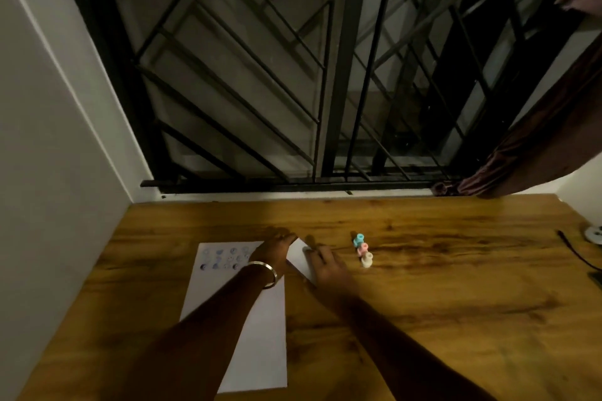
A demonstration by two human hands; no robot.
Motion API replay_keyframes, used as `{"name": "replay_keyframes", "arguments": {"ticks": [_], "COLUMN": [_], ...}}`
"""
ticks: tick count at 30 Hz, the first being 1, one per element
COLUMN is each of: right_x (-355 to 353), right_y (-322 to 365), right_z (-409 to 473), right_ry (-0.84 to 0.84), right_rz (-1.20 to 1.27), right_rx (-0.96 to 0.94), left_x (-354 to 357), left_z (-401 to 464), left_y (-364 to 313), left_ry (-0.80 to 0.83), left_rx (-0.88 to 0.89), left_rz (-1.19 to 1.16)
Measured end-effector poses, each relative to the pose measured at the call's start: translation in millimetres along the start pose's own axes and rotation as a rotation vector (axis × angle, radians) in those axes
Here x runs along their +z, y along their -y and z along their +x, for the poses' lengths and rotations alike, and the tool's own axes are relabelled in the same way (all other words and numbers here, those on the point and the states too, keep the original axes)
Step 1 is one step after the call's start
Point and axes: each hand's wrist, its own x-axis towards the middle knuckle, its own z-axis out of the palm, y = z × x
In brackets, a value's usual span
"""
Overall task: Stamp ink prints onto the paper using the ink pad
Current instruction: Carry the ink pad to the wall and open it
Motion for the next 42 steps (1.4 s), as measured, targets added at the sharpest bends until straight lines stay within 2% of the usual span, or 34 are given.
{"name": "replay_keyframes", "arguments": {"ticks": [3,9,13,17,21,23,25,26,31,33,35,42], "right_x": [6,20,31,42,51,58,67,72,86,90,91,97], "right_y": [18,64,107,158,204,228,250,259,301,310,315,315], "right_z": [4,19,30,39,41,41,42,43,40,39,39,41], "right_ry": [-0.035,0.029,0.051,0.119,0.042,0.102,0.256,0.278,0.306,0.328,0.375,0.471], "right_rz": [-0.012,0.114,0.193,0.241,0.233,0.245,0.252,0.249,0.238,0.288,0.323,0.385], "right_rx": [-0.043,-0.181,-0.317,-0.427,-0.58,-0.583,-0.552,-0.563,-0.644,-0.667,-0.682,-0.69], "left_x": [-7,-17,-28,-41,-52,-53,-52,-51,-54,-51,-44,-32], "left_z": [-17,-63,-100,-139,-184,-205,-225,-236,-275,-282,-286,-287], "left_y": [20,71,112,155,191,207,220,226,244,254,260,270], "left_ry": [-0.062,-0.178,-0.202,-0.139,-0.17,-0.172,-0.214,-0.23,-0.295,-0.285,-0.29,-0.18], "left_rx": [-0.001,-0.173,-0.274,-0.413,-0.492,-0.546,-0.595,-0.612,-0.588,-0.546,-0.589,-0.585], "left_rz": [-0.046,-0.048,-0.066,-0.079,-0.072,-0.106,-0.163,-0.175,-0.292,-0.212,-0.32,-0.127]}}
